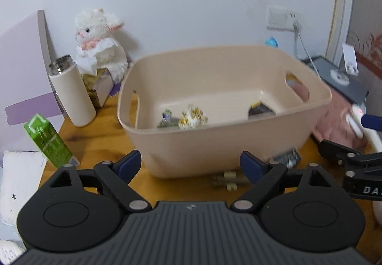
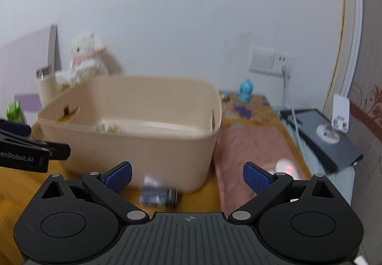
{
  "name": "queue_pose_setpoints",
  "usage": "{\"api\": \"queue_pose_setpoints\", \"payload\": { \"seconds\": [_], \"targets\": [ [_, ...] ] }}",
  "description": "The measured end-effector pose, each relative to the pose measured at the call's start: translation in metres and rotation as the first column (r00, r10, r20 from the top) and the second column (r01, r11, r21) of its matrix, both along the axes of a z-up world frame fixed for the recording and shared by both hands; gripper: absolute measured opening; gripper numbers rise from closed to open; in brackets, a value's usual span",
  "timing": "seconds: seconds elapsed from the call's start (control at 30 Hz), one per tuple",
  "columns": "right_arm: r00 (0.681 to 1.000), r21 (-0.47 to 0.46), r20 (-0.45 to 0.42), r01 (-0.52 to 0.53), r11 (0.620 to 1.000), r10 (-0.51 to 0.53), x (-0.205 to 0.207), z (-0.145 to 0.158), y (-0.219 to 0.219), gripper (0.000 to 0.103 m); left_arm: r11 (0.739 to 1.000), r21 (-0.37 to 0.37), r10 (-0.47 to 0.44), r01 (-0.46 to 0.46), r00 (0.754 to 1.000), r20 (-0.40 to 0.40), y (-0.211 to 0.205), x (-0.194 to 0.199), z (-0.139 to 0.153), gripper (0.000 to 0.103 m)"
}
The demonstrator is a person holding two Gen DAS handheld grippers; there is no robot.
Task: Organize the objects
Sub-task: 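Grasp the hair clips with the left gripper while the right grasps the dark card box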
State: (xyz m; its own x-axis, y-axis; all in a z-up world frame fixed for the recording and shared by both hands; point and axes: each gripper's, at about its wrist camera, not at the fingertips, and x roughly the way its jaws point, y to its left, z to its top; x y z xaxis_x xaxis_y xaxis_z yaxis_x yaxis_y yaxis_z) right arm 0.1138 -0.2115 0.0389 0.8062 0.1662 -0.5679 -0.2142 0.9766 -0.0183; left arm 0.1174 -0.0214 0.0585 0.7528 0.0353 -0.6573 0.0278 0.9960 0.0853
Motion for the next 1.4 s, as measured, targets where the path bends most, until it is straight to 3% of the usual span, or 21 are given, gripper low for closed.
{"api": "queue_pose_setpoints", "payload": {
  "seconds": [0.37, 0.63, 0.87, 1.27, 1.37, 1.4],
  "targets": [
    [0.993, -0.058, -0.114, -0.043, 0.997, 0.036, 0.006, -0.043, 0.006, 0.101, 0.999, -0.031, -0.029, 0.025, 0.989, -0.146, -0.008, 0.018, -0.057, 0.091],
    [0.989, -0.08, -0.141, -0.056, 0.995, 0.044, 0.019, -0.066, 0.008, 0.099, 0.999, -0.036, -0.043, 0.037, 0.983, -0.179, -0.014, 0.037, -0.083, 0.091],
    [0.989, -0.127, -0.128, -0.095, 0.987, 0.078, 0.03, -0.072, 0.019, 0.098, 0.996, -0.084, -0.023, 0.01, 0.987, -0.158, -0.011, 0.048, -0.086, 0.095],
    [0.983, -0.076, -0.151, -0.113, 0.991, 0.101, 0.05, -0.088, 0.032, 0.095, 0.993, -0.109, 0.023, -0.04, 0.989, -0.148, 0.001, 0.054, -0.085, 0.094],
    [0.984, -0.066, -0.14, -0.117, 0.991, 0.107, 0.049, -0.09, 0.034, 0.09, 0.993, -0.112, 0.024, -0.04, 0.989, -0.146, 0.0, 0.055, -0.083, 0.088],
    [0.985, -0.063, -0.134, -0.119, 0.991, 0.11, 0.048, -0.09, 0.034, 0.087, 0.995, -0.092, 0.023, -0.037, 0.99, -0.141, -0.001, 0.054, -0.083, 0.08]
  ]
}}
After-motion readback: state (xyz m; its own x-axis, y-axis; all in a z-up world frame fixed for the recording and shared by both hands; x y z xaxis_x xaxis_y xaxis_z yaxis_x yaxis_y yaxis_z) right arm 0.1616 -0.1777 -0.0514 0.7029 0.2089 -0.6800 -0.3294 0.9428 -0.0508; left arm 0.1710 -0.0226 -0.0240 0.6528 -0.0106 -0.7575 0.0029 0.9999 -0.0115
